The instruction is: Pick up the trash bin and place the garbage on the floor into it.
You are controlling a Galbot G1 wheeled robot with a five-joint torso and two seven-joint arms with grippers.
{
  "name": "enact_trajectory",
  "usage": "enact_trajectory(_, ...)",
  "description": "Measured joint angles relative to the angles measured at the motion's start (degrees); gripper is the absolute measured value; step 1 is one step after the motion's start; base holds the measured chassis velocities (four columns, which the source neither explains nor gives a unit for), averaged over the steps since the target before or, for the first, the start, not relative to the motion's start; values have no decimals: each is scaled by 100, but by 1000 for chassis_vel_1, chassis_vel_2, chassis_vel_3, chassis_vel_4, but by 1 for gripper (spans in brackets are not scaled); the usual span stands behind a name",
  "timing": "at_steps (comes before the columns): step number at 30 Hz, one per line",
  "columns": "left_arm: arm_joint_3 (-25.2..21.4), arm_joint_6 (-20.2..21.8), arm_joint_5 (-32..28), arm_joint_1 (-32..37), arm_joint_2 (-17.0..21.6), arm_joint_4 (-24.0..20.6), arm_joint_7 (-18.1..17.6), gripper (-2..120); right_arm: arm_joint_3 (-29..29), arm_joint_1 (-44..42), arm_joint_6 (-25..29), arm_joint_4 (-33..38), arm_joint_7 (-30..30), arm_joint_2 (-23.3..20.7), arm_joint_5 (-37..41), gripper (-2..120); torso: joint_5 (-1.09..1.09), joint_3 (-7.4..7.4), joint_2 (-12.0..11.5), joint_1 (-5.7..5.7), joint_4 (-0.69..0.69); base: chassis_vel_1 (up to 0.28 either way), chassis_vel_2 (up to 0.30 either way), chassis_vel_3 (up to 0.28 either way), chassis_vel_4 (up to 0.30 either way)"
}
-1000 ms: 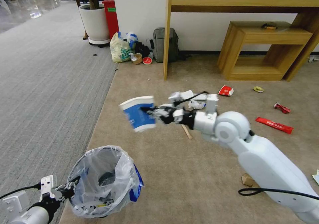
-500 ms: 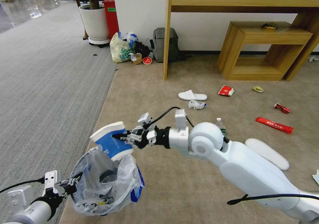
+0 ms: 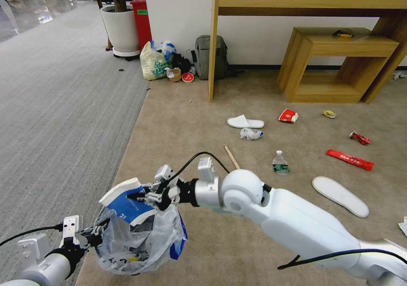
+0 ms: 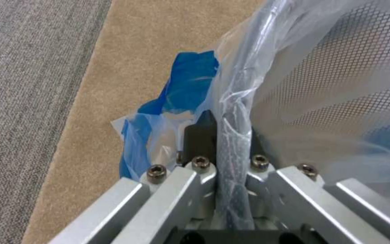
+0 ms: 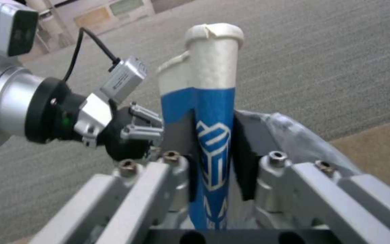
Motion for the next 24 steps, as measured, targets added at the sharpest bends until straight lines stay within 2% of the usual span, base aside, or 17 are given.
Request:
enact_trajectory(1,0,0,0,0,0,0,0,0,0,0,0,0,0,0,0,22,0,0,0,0,0,0,0,0,0)
enact_trajectory(4,-7,0,-10,1,-2,-8,9,0,-62,5,32,-123,67,229,-50,37,0,0,0,0,1,0,0,0,0)
enact_trajectory(5,-7,0,-10,1,-2,-8,9,0,-62,5,32,-123,67,229,-50,37,0,0,0,0,1,0,0,0,0)
enact_trajectory(11,-21,0,-22,-2,-8,-5,44,0,-46,-9,71,-166,145,322,-82,65,0,0,0,0,1,0,0,0,0)
enact_trajectory(13,-22,0,-24,-4,-8,-3,45,0,-9,-15,73,-156,168,329,-81,66,0,0,0,0,1,0,0,0,0)
enact_trajectory(14,-25,0,-26,-11,-10,7,53,0,157,-51,76,-108,265,352,-66,75,0,0,0,0,1,0,0,0,0)
enact_trajectory(16,-37,0,-28,-19,-18,20,70,0,455,-144,71,-44,431,329,-52,83,0,0,0,0,2,0,0,0,0)
enact_trajectory(17,-37,0,-28,-19,-18,20,70,0,455,-144,71,-44,431,329,-52,83,0,0,0,0,2,0,0,0,0)
enact_trajectory(20,-45,0,-28,-20,-41,32,97,0,1131,-513,66,58,573,7,-144,96,1,0,0,0,1,0,0,0,0)
enact_trajectory(21,-45,0,-28,-20,-41,32,97,0,1131,-513,66,58,573,7,-144,96,1,0,0,0,1,0,0,0,0)
enact_trajectory(24,-59,0,-30,6,-48,41,127,0,1736,-965,75,185,499,-429,-323,100,2,-1,0,0,-1,0,0,0,0)
